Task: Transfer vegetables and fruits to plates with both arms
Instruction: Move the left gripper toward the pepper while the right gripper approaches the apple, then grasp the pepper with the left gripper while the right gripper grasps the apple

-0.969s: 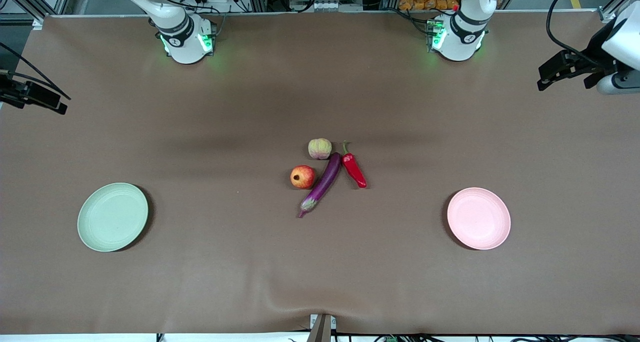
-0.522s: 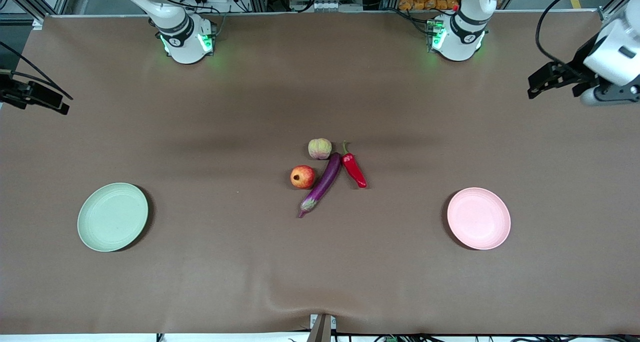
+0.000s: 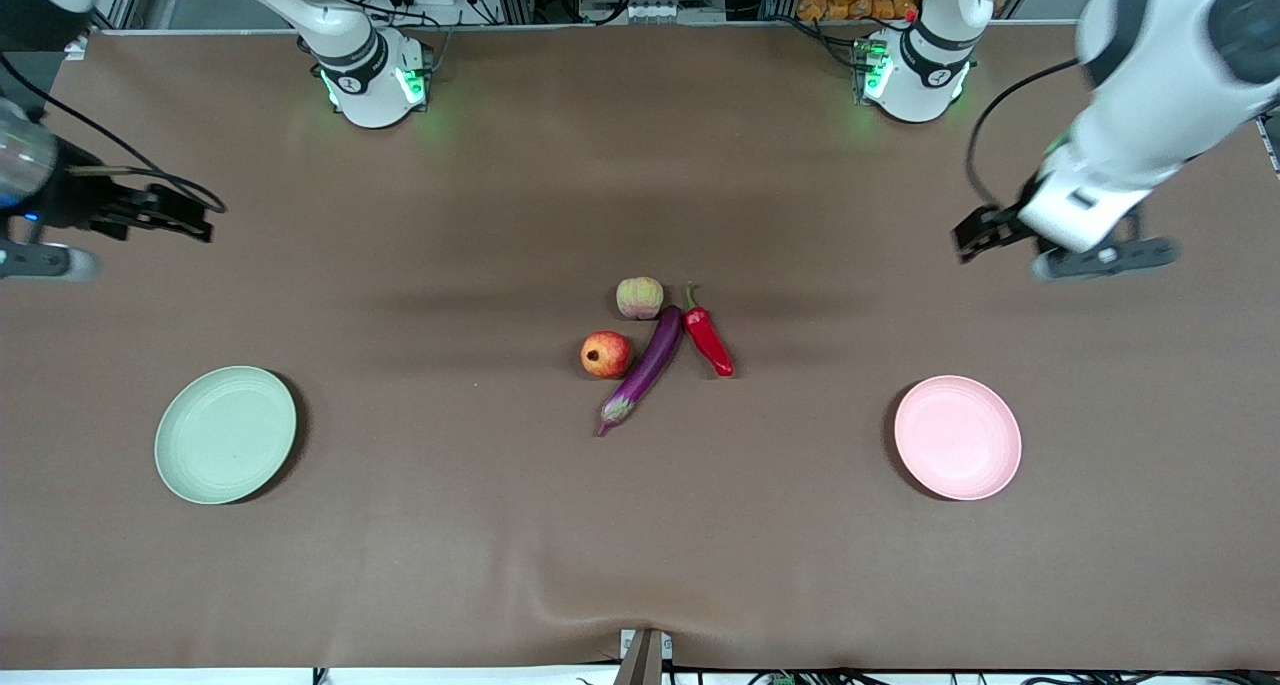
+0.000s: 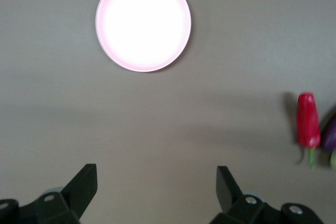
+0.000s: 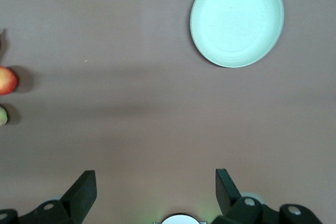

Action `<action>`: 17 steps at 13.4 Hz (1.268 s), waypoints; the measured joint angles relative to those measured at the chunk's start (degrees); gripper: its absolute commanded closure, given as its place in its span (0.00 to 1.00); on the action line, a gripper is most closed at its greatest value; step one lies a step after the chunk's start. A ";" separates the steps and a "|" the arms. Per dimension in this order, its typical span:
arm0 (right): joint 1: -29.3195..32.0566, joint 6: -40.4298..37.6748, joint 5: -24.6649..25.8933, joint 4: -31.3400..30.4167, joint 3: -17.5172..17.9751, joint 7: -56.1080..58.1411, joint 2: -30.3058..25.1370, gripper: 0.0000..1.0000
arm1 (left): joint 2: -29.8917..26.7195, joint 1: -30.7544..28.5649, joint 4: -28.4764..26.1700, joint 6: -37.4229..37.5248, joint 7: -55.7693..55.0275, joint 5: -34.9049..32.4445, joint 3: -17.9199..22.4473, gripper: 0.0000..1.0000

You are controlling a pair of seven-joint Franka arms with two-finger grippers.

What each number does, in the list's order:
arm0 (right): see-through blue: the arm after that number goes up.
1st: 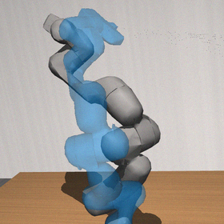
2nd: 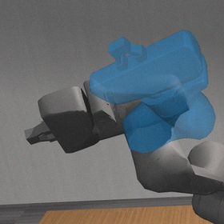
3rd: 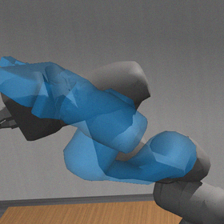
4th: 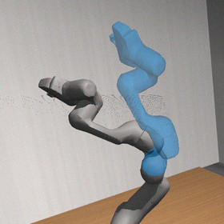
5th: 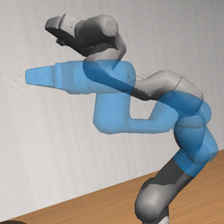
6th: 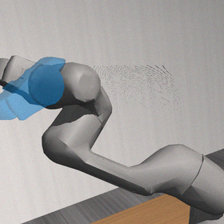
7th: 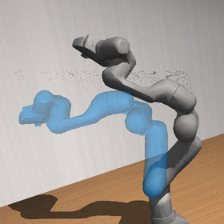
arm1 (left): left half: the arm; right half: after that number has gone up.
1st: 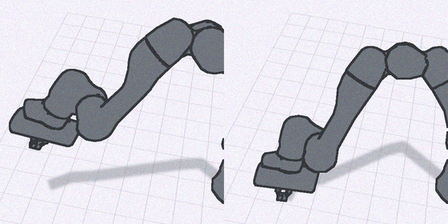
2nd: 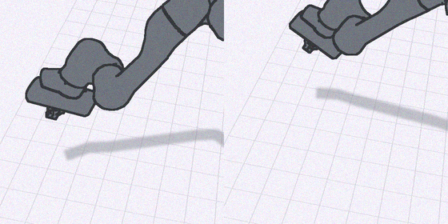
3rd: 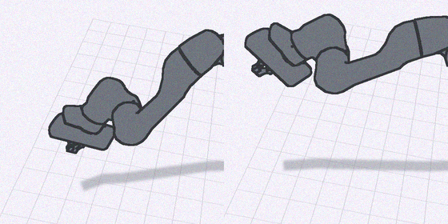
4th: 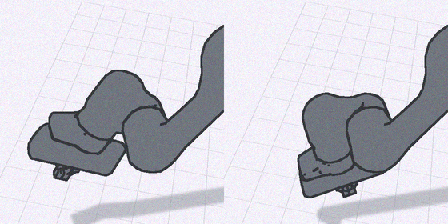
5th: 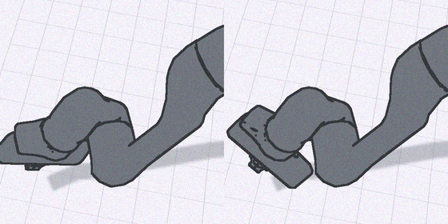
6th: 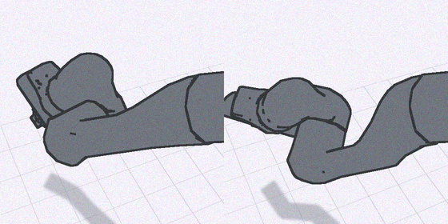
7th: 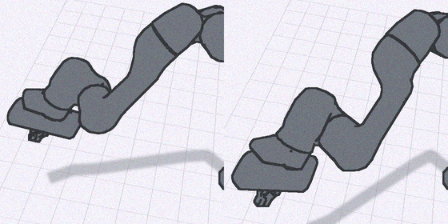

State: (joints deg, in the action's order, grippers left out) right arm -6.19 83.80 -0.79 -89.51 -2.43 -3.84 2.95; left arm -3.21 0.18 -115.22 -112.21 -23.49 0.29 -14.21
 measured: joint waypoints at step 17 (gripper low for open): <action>-26.73 31.94 -10.06 0.14 0.38 29.95 18.76 0.00 | 38.12 11.34 5.21 -35.42 -66.99 -23.05 -12.31 0.15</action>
State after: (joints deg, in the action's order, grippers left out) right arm -32.92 115.74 -10.86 -89.37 -2.05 26.11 21.71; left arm 34.90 11.52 -110.00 -147.63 -90.48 -22.76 -26.52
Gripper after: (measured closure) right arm 0.000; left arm 0.145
